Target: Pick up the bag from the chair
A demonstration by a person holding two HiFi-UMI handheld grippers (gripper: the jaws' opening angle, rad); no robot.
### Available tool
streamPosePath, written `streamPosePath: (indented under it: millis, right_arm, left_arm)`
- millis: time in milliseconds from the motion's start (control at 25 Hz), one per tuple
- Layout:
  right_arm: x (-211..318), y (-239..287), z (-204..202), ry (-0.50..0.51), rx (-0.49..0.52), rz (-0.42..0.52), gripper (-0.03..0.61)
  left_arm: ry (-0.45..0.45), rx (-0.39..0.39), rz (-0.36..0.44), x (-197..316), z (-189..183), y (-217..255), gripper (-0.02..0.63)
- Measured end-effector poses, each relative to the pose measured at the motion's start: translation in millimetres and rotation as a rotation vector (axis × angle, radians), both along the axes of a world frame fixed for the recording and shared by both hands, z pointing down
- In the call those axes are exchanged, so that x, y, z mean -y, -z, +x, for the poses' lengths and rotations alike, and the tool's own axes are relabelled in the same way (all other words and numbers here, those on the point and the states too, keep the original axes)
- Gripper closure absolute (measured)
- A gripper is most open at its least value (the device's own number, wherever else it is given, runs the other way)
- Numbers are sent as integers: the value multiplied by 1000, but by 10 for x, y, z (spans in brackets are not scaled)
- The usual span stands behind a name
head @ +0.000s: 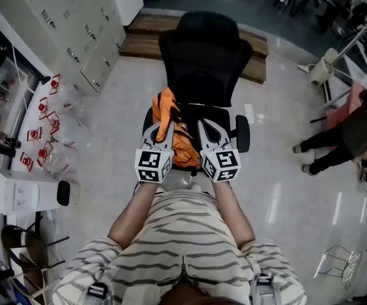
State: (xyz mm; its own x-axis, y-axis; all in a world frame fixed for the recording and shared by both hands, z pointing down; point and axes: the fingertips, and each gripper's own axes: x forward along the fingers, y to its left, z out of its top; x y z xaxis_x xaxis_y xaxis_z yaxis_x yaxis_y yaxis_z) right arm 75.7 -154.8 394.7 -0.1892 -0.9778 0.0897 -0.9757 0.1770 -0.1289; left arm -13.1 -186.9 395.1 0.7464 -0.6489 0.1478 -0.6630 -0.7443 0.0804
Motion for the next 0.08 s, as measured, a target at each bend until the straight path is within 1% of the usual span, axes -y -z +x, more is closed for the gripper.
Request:
streamPosePath:
  millis: [80]
  right_arm:
    - [8, 7, 17, -4, 4, -2, 560]
  left_arm:
    - [-1, 4, -1, 11, 1, 5, 577]
